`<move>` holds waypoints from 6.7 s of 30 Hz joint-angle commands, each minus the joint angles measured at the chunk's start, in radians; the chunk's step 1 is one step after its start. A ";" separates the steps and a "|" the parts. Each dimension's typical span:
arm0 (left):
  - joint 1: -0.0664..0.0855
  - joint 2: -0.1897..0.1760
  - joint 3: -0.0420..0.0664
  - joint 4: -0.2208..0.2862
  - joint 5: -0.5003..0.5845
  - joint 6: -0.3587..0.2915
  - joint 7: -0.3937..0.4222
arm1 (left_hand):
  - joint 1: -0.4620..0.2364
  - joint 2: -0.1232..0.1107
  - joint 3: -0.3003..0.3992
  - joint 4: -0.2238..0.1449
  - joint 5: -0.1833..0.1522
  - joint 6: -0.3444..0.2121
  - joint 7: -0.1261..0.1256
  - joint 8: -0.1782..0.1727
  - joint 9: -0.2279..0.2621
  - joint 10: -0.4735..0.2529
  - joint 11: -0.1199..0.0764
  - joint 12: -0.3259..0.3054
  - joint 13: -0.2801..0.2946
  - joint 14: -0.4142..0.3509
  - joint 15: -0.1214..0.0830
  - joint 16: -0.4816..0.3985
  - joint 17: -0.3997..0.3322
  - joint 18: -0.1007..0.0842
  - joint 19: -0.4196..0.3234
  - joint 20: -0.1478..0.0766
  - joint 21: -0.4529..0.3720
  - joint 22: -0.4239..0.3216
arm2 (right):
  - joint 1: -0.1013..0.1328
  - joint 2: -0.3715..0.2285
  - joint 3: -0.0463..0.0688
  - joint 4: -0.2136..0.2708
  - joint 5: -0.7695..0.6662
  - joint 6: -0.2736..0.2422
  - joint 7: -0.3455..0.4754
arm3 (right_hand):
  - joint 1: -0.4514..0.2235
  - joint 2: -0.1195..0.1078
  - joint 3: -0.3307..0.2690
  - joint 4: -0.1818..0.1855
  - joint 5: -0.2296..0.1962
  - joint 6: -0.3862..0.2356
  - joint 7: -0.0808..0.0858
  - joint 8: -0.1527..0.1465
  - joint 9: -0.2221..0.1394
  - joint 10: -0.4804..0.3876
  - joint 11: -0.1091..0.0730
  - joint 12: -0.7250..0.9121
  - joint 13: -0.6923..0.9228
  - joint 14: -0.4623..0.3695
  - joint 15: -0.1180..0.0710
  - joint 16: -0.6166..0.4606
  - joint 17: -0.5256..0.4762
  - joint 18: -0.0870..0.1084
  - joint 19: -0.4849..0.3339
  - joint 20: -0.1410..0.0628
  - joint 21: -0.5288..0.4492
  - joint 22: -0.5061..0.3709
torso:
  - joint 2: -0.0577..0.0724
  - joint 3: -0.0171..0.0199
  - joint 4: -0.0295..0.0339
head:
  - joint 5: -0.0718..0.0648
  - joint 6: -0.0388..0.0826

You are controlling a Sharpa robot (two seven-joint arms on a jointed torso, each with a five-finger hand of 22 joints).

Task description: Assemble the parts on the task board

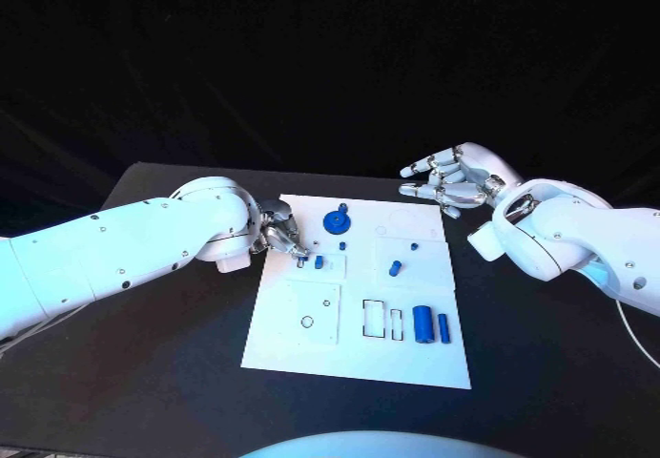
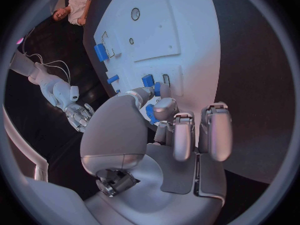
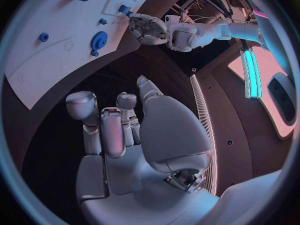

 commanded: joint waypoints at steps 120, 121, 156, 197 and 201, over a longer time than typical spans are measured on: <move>0.002 -0.016 0.023 -0.005 0.030 -0.091 -0.011 | -0.145 0.070 -0.514 0.063 -0.255 0.069 -0.010 -0.084 0.029 -0.007 0.000 -0.049 -0.036 0.101 -0.008 0.002 0.263 -0.002 0.037 -0.008 -0.048 0.162 | -0.002 0.000 -0.001 0.001 0.002 0.013 0.008 | -0.006 0.017 -0.013 0.016 0.016 -0.005 0.001 0.005 0.002 -0.009 0.000 -0.002 -0.011 0.046 0.001 -0.011 0.015 0.009 -0.012 0.003 -0.019 -0.023 | 0.001 0.0002 -0.0011 | -0.002 -0.019; 0.002 -0.019 0.023 -0.004 0.046 -0.097 0.010 | -0.130 0.073 -0.521 0.061 -0.247 0.053 -0.004 -0.092 0.028 -0.034 0.004 -0.093 -0.083 0.101 -0.005 0.002 0.263 0.007 0.021 -0.006 -0.082 0.137 | -0.002 0.000 -0.001 0.002 0.002 0.013 0.008 | -0.005 0.017 -0.013 0.015 0.018 -0.005 0.001 0.005 0.002 -0.009 0.000 -0.002 -0.010 0.046 0.001 -0.011 0.016 0.009 -0.012 0.003 -0.020 -0.023 | 0.000 0.0003 -0.0004 | -0.004 -0.021; -0.033 0.165 -0.017 -0.152 -0.395 -0.290 0.433 | 0.312 0.026 -0.344 -0.007 -0.262 0.012 0.105 -0.467 -0.496 -0.274 0.125 -0.864 -0.869 -0.081 0.087 -0.498 -0.317 0.130 -0.169 0.077 -0.900 -0.453 | -0.003 0.003 -0.001 -0.001 0.000 0.015 0.007 | 0.002 0.019 -0.012 0.013 0.026 -0.006 0.002 0.005 0.002 -0.010 0.000 -0.001 -0.011 0.046 0.001 -0.009 0.019 0.008 -0.011 0.003 -0.020 -0.021 | 0.002 -0.0006 -0.0025 | -0.028 0.005; -0.044 0.220 -0.018 -0.184 -0.465 -0.156 0.400 | 0.333 0.034 -0.273 -0.022 -0.257 0.126 0.089 -0.488 -0.550 -0.163 0.103 -0.936 -0.909 0.030 0.066 -0.208 -0.074 0.042 -0.002 0.057 -0.318 -0.008 | -0.003 0.009 -0.001 -0.001 -0.001 0.019 0.007 | 0.003 0.020 -0.012 0.013 0.029 -0.005 0.002 0.006 0.003 -0.010 0.000 -0.002 -0.012 0.047 0.001 -0.009 0.020 0.008 -0.010 0.003 -0.019 -0.021 | 0.002 -0.0005 -0.0021 | -0.035 -0.007; -0.045 0.224 -0.018 -0.190 -0.468 -0.145 0.395 | 0.335 0.035 -0.264 -0.026 -0.257 0.130 0.089 -0.489 -0.551 -0.156 0.102 -0.940 -0.909 0.030 0.065 -0.207 -0.075 0.041 -0.002 0.056 -0.312 -0.002 | -0.003 0.009 -0.001 0.000 -0.001 0.019 0.007 | 0.003 0.020 -0.012 0.013 0.029 -0.005 0.002 0.006 0.003 -0.010 0.000 -0.002 -0.012 0.047 0.001 -0.009 0.020 0.008 -0.010 0.003 -0.019 -0.021 | 0.002 -0.0001 -0.0016 | -0.036 -0.009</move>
